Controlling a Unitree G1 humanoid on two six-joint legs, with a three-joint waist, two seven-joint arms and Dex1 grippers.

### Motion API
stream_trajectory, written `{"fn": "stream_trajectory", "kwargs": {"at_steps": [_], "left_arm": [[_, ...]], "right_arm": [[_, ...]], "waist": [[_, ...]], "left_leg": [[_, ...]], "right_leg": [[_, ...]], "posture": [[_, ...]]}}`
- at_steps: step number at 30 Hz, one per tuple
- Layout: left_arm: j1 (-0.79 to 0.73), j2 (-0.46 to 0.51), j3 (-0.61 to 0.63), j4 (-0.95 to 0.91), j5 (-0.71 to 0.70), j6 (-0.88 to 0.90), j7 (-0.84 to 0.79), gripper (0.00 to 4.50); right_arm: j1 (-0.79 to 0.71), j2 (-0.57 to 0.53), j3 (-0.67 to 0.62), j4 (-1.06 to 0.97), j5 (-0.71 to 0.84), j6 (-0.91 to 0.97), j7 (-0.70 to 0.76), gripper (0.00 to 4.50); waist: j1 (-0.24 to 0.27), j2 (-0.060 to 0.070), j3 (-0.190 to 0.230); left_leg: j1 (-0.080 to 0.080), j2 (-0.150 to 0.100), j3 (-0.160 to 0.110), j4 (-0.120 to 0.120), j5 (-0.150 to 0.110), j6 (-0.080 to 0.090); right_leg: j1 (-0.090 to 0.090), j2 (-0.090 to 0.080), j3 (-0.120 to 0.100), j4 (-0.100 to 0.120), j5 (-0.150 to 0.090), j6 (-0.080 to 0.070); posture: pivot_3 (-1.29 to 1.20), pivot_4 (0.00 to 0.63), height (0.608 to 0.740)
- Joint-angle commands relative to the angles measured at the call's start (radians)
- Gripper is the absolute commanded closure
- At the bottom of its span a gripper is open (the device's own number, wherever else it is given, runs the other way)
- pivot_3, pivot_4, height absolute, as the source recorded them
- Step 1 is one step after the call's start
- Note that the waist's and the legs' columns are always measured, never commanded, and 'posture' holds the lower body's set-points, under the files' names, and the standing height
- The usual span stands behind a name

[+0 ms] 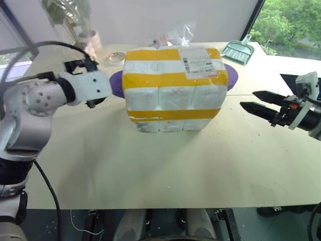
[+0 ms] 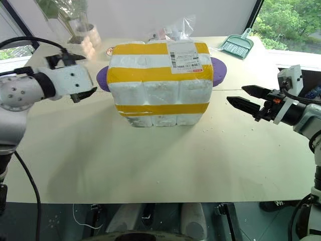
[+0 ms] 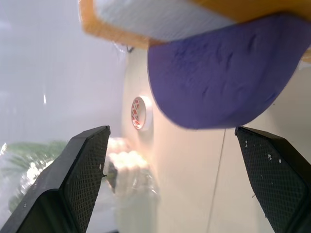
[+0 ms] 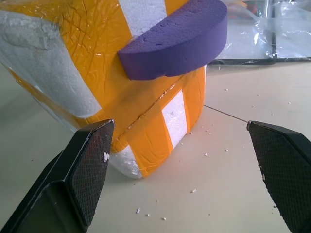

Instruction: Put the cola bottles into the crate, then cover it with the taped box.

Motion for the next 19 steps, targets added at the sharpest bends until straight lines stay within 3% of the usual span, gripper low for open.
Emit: {"fn": "stream_trajectory", "kwargs": {"at_steps": [1,5,8,12,19], "left_arm": [[0.04,-0.033,0.19,-0.045,-0.145,0.104,-0.02,0.03],[0.153,-0.113,0.555,-0.03,-0.602,0.482,-0.248,0.03],[0.297,-0.026,0.698,0.016,-0.826,0.667,-0.455,0.03],[0.312,0.049,0.743,0.161,-0.932,0.776,-0.452,0.03],[0.3,0.09,0.703,0.199,-0.993,0.712,-0.415,0.03]], "right_arm": [[0.001,-0.012,-0.03,-0.018,0.008,-0.012,0.012,0.0],[0.015,-0.023,-0.011,-0.011,-0.009,-0.027,0.043,0.0],[0.013,-0.037,-0.001,-0.012,-0.019,-0.041,0.075,0.0],[0.013,-0.071,0.012,-0.041,-0.009,-0.047,0.146,0.0],[-0.073,-0.095,0.066,-0.056,0.014,-0.024,0.213,0.0]], "waist": [[0.0,0.0,0.0],[-0.002,0.0,0.0],[-0.017,0.001,0.0],[-0.013,0.001,0.0],[-0.007,0.001,0.0]], "left_leg": [[0.0,0.0,0.0,0.0,0.0,0.0],[0.0,0.0,0.0,0.0,0.0,0.0],[0.0,0.001,0.0,0.0,0.0,0.0],[0.002,0.001,-0.003,0.0,0.0,-0.001],[0.012,0.001,-0.003,-0.001,-0.001,-0.001]], "right_leg": [[0.0,0.0,0.0,0.0,0.0,0.0],[0.0,0.0,0.0,0.0,0.0,0.0],[0.0,0.001,0.0,0.0,0.0,0.0],[0.003,0.001,-0.001,0.0,0.0,0.0],[0.012,-0.002,-0.001,-0.003,-0.001,0.0]], "posture": [[0.0,0.15,0.738],[0.0,0.15,0.738],[0.0,0.15,0.738],[0.0,0.15,0.738],[0.0,0.15,0.738]]}}
